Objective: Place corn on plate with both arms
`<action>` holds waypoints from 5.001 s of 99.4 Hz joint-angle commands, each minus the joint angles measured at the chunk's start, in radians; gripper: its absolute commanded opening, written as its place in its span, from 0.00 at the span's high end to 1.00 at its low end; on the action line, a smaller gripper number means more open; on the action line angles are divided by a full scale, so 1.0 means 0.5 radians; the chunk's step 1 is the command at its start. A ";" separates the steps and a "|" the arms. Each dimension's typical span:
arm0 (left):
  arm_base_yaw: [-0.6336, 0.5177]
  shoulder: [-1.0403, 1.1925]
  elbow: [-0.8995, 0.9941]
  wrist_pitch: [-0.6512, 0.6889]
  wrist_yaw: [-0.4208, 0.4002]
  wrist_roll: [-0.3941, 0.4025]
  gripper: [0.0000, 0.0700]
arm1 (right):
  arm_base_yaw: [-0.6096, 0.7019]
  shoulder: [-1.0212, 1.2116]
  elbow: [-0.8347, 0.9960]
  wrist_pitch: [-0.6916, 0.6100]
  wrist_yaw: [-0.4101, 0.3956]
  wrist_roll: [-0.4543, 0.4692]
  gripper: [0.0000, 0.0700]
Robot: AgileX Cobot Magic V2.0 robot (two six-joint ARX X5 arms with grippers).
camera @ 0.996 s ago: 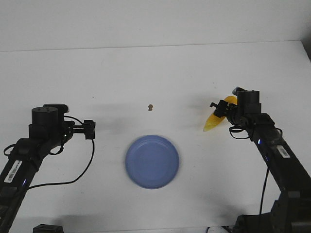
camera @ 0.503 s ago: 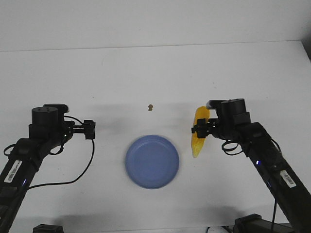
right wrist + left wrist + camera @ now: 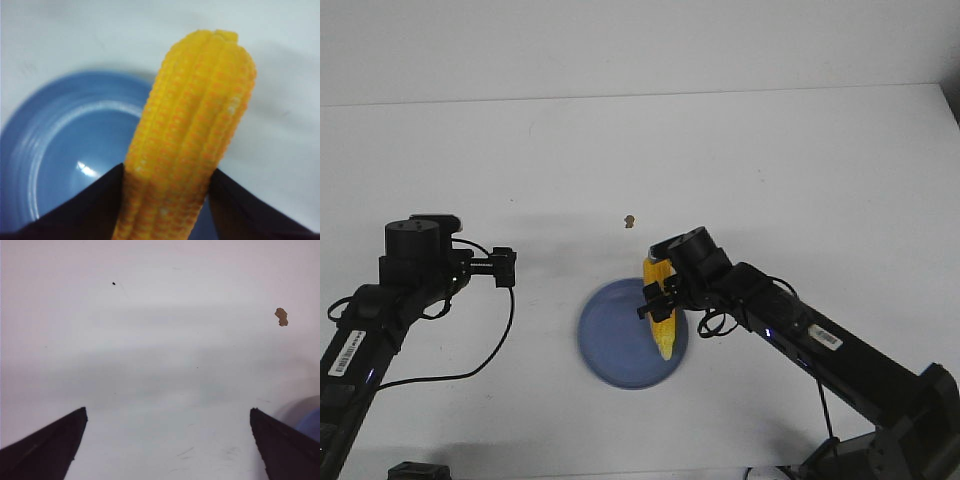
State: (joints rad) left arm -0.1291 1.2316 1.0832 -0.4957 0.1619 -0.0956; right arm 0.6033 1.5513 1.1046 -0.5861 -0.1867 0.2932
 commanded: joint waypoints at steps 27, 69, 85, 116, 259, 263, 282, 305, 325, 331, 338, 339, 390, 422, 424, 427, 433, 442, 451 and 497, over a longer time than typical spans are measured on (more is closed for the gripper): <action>-0.006 0.025 0.019 0.000 0.008 -0.005 0.04 | 0.121 0.093 0.034 0.108 0.008 0.070 0.00; -0.006 0.025 0.019 -0.018 0.008 -0.005 0.05 | 0.031 -0.148 0.035 0.043 0.318 0.067 0.00; -0.006 0.018 0.017 -0.042 0.008 -0.014 0.05 | -0.058 -0.422 0.031 -0.151 0.611 0.028 0.00; -0.027 -0.166 -0.040 0.047 0.005 -0.013 0.05 | -0.443 -1.096 -0.101 -0.255 0.861 -0.125 0.00; -0.031 -1.393 -0.949 0.513 -0.243 -0.042 0.99 | -0.865 -2.564 -1.112 0.353 0.586 -0.491 0.98; -0.031 -1.393 -0.949 0.513 -0.243 -0.043 0.99 | -0.865 -2.564 -1.112 0.356 0.585 -0.490 0.98; -0.031 -1.395 -0.949 0.516 -0.243 -0.043 0.98 | -0.865 -2.564 -1.112 0.356 0.584 -0.490 0.98; -0.031 -1.395 -0.949 0.517 -0.243 -0.043 0.98 | -0.865 -2.564 -1.112 0.380 0.584 -0.490 0.98; -0.031 -1.395 -0.949 0.517 -0.243 -0.043 0.98 | -0.865 -2.564 -1.112 0.379 0.584 -0.490 0.98; -0.031 -1.395 -0.949 0.517 -0.243 -0.043 0.98 | -0.865 -2.564 -1.112 0.379 0.584 -0.490 0.98; -0.031 -1.395 -0.949 0.517 -0.242 -0.043 0.98 | -0.865 -2.564 -1.112 0.379 0.584 -0.490 0.98; -0.031 -1.395 -0.949 0.517 -0.243 -0.043 0.98 | -0.865 -2.564 -1.112 0.379 0.584 -0.490 0.98; -0.028 -1.408 -0.949 0.620 -0.282 0.063 0.98 | -0.865 -2.564 -1.112 0.379 0.584 -0.490 0.98; -0.029 -1.498 -0.951 0.684 -0.279 0.004 0.98 | -0.865 -2.564 -1.112 0.379 0.584 -0.490 0.98; -0.028 -1.507 -0.953 0.698 -0.279 0.008 0.98 | -0.865 -2.564 -1.112 0.379 0.584 -0.490 0.98; -0.026 -1.522 -0.959 0.726 -0.282 0.026 0.98 | -0.865 -2.564 -1.112 0.379 0.584 -0.490 0.98; -0.015 -1.568 -0.992 0.790 -0.280 0.047 0.98 | -0.865 -2.564 -1.112 0.379 0.584 -0.490 0.98; 0.005 -1.653 -1.107 0.946 -0.280 0.049 0.98 | -0.865 -2.564 -1.112 0.379 0.584 -0.490 0.98; 0.015 -1.746 -1.277 1.137 -0.274 0.032 0.98 | -0.865 -2.564 -1.112 0.379 0.584 -0.490 0.98; 0.014 -2.216 -1.890 1.306 -0.272 -0.058 0.98 | -0.865 -2.564 -1.112 0.379 0.584 -0.490 0.98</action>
State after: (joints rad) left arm -0.1219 0.1402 0.1482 0.1429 0.0254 -0.1188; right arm 0.1696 0.2668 0.5446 -0.4091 0.1051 0.0555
